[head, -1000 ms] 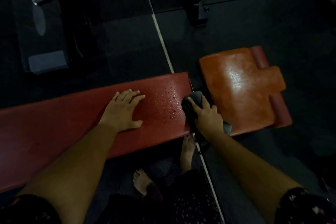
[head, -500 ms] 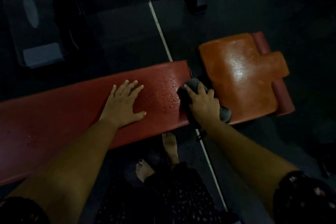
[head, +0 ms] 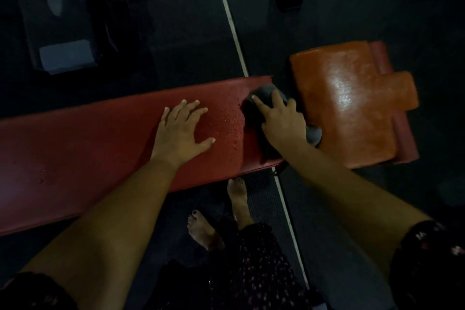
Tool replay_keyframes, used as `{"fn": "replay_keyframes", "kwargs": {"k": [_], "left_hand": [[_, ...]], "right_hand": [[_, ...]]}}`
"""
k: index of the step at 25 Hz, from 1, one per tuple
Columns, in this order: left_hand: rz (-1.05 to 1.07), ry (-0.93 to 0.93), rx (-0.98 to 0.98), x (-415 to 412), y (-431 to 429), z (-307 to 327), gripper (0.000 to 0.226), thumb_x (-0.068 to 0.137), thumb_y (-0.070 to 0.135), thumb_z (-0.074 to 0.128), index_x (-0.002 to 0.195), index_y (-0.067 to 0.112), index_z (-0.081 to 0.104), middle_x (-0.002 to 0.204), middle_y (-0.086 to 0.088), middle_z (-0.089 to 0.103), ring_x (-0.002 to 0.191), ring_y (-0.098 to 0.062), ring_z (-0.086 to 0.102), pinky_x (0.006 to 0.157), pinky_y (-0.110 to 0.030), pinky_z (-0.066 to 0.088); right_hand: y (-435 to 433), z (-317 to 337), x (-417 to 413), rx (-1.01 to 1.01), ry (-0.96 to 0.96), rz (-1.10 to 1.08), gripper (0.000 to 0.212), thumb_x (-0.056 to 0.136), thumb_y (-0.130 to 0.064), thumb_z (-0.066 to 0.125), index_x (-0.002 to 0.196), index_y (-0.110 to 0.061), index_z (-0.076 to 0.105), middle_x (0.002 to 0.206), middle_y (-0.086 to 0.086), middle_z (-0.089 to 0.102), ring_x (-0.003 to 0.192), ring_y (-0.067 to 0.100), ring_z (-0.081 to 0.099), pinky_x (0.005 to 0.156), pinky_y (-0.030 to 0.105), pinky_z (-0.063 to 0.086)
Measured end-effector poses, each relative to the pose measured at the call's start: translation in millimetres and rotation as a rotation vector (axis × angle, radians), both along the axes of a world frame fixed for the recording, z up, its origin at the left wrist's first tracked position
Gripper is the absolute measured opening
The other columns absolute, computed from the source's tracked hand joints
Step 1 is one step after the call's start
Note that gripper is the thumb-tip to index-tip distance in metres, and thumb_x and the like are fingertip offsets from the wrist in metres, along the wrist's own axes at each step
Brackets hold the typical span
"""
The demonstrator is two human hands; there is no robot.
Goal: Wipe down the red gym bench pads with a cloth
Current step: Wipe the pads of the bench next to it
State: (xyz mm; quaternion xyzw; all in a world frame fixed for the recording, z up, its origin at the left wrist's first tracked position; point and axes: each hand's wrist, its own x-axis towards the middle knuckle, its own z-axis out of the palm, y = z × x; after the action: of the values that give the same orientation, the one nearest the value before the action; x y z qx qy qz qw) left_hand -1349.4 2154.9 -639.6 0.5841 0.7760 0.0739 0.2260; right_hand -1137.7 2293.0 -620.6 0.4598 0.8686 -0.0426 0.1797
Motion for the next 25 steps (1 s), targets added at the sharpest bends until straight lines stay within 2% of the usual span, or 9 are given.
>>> {"fn": "replay_keyframes", "kwargs": {"k": [2, 5, 9, 11, 13, 15, 17, 21, 25], "left_hand": [[0.032, 0.019, 0.014, 6.4, -0.4, -1.0, 0.073, 0.086, 0.056, 0.057, 0.149, 0.028, 0.032, 0.159, 0.005, 0.023, 0.149, -0.018, 0.010, 0.122, -0.044, 0.000], [0.117, -0.013, 0.097, 13.9, -0.1, 0.6, 0.065, 0.091, 0.045, 0.057, 0.148, 0.025, 0.035, 0.157, 0.002, 0.029, 0.147, -0.021, 0.019, 0.121, -0.045, 0.010], [0.039, 0.069, 0.086, 13.5, -5.8, -2.2, 0.061, 0.091, 0.042, 0.057, 0.146, 0.022, 0.040, 0.155, -0.002, 0.034, 0.145, -0.024, 0.024, 0.119, -0.046, 0.013], [-0.006, 0.092, 0.085, 6.9, -11.1, -4.2, 0.055, 0.091, 0.041, 0.056, 0.141, 0.021, 0.047, 0.150, -0.002, 0.042, 0.143, -0.024, 0.030, 0.118, -0.046, 0.016], [-0.044, 0.107, 0.123, -1.2, -17.8, -4.4, 0.052, 0.091, 0.041, 0.051, 0.139, 0.021, 0.049, 0.144, -0.003, 0.048, 0.138, -0.025, 0.038, 0.116, -0.048, 0.022], [-0.075, 0.146, 0.144, -10.9, -25.5, -4.3, 0.056, 0.090, 0.044, 0.042, 0.140, 0.020, 0.047, 0.142, -0.005, 0.050, 0.133, -0.026, 0.043, 0.113, -0.050, 0.029], [-0.103, 0.177, 0.105, -22.1, -35.1, -5.9, 0.058, 0.089, 0.047, 0.037, 0.140, 0.019, 0.048, 0.142, -0.005, 0.050, 0.132, -0.027, 0.044, 0.112, -0.052, 0.030], [-0.137, 0.180, 0.066, -27.8, -43.4, -9.6, 0.057, 0.090, 0.047, 0.036, 0.139, 0.022, 0.049, 0.144, -0.002, 0.048, 0.137, -0.025, 0.040, 0.114, -0.052, 0.026], [-0.073, 0.148, 0.058, -18.7, -41.5, -7.0, 0.053, 0.092, 0.040, 0.050, 0.142, 0.021, 0.047, 0.150, -0.002, 0.041, 0.142, -0.025, 0.032, 0.116, -0.054, 0.019]], "right_hand": [[-33.7, -2.3, 23.1, 0.001, -0.005, -0.020, 0.067, 0.094, -0.028, 0.053, 0.150, -0.041, 0.021, 0.155, 0.012, 0.021, 0.111, 0.039, 0.042, 0.074, 0.045, 0.052], [-90.1, -3.9, 53.6, -0.005, 0.048, -0.106, 0.076, 0.082, -0.022, 0.069, 0.147, -0.039, 0.034, 0.151, 0.017, 0.034, 0.098, 0.040, 0.050, 0.063, 0.042, 0.053], [-116.1, -0.7, 58.1, 0.030, 0.096, -0.072, 0.075, 0.068, -0.028, 0.082, 0.137, -0.037, 0.052, 0.141, 0.016, 0.048, 0.085, 0.037, 0.055, 0.054, 0.039, 0.053], [-96.1, -0.8, 41.5, 0.061, 0.112, 0.013, 0.073, 0.073, -0.027, 0.079, 0.139, -0.037, 0.049, 0.144, 0.016, 0.045, 0.093, 0.040, 0.055, 0.061, 0.042, 0.054], [-58.7, -1.3, 15.0, 0.071, 0.056, 0.068, 0.066, 0.087, -0.028, 0.064, 0.145, -0.041, 0.035, 0.153, 0.015, 0.031, 0.107, 0.043, 0.049, 0.074, 0.048, 0.051], [-14.5, -0.8, -15.8, 0.053, 0.009, 0.043, 0.061, 0.096, -0.028, 0.050, 0.148, -0.044, 0.023, 0.157, 0.011, 0.018, 0.119, 0.042, 0.040, 0.085, 0.051, 0.046], [21.7, 3.0, -47.0, 0.016, 0.005, -0.014, 0.059, 0.097, -0.027, 0.047, 0.148, -0.044, 0.022, 0.153, 0.009, 0.020, 0.121, 0.040, 0.036, 0.089, 0.052, 0.043], [25.3, 8.3, -75.3, -0.006, 0.007, 0.002, 0.054, 0.098, -0.027, 0.046, 0.147, -0.042, 0.029, 0.150, 0.008, 0.025, 0.123, 0.039, 0.036, 0.089, 0.051, 0.044], [-34.3, 13.5, -44.8, 0.006, 0.071, 0.074, 0.058, 0.094, -0.025, 0.051, 0.147, -0.040, 0.032, 0.155, 0.010, 0.023, 0.120, 0.039, 0.039, 0.079, 0.044, 0.047]]}}
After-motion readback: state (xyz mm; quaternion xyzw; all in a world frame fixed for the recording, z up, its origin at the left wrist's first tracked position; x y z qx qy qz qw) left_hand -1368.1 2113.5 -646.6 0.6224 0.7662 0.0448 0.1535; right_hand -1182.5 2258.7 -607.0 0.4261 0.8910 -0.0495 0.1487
